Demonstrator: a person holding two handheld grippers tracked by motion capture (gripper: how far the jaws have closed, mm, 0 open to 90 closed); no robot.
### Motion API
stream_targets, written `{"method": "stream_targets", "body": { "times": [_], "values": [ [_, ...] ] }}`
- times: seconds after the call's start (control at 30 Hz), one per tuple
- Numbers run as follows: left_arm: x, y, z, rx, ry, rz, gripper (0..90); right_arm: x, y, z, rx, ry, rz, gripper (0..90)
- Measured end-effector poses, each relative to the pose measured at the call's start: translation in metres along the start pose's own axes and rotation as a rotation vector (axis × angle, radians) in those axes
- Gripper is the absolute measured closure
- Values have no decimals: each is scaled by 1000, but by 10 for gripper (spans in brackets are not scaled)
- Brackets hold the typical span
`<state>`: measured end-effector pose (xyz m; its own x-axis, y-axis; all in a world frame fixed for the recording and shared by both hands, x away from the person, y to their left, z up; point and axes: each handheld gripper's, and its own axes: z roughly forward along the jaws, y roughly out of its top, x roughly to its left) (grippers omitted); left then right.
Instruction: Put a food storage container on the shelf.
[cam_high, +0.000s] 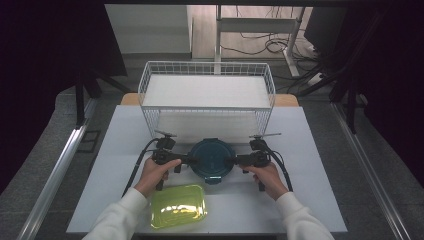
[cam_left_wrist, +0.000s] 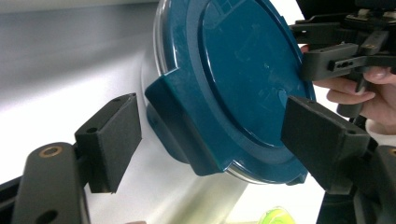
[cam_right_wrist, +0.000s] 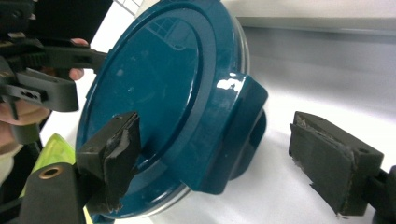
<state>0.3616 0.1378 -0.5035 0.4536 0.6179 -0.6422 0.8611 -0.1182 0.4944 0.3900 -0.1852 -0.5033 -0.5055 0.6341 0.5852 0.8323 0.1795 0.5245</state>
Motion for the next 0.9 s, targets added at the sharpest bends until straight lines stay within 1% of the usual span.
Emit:
{"method": "stream_targets", "body": {
  "times": [0.07, 0.17, 0.23, 0.27, 0.37, 0.4, 0.47, 0.57, 0.63, 0.7, 0.9],
  "values": [
    [1, 0, 2, 18, -7, 9, 211, 0, 0, 2, 3, 11, 12, 174],
    [1, -1, 4, 25, -7, 9, 215, -1, 1, 4, 11, 31, 26, 179],
    [1, -1, 5, 27, -10, 4, 219, -2, 1, 6, 21, 50, 39, 184],
    [2, 0, 5, 24, -11, -1, 224, -2, 2, 7, 23, 55, 37, 189],
    [3, 0, 7, 29, -17, -22, 242, 0, 3, 12, 36, 78, 45, 208],
    [3, 0, 7, 33, -17, -27, 248, 1, 3, 13, 42, 88, 55, 201],
    [3, 0, 9, 34, -22, -34, 249, 1, 3, 14, 43, 78, 63, 203],
    [5, 0, 10, 36, -36, -49, 248, 0, 4, 12, 46, 82, 82, 239],
    [6, 1, 11, 38, -41, -52, 248, -1, 3, 11, 51, 81, 89, 245],
    [6, 1, 12, 37, -43, -65, 247, 0, 3, 10, 52, 81, 98, 249],
    [8, 4, 12, 34, -58, -121, 286, 1, 3, 8, 52, 71, 158, 284]
  ]
}}
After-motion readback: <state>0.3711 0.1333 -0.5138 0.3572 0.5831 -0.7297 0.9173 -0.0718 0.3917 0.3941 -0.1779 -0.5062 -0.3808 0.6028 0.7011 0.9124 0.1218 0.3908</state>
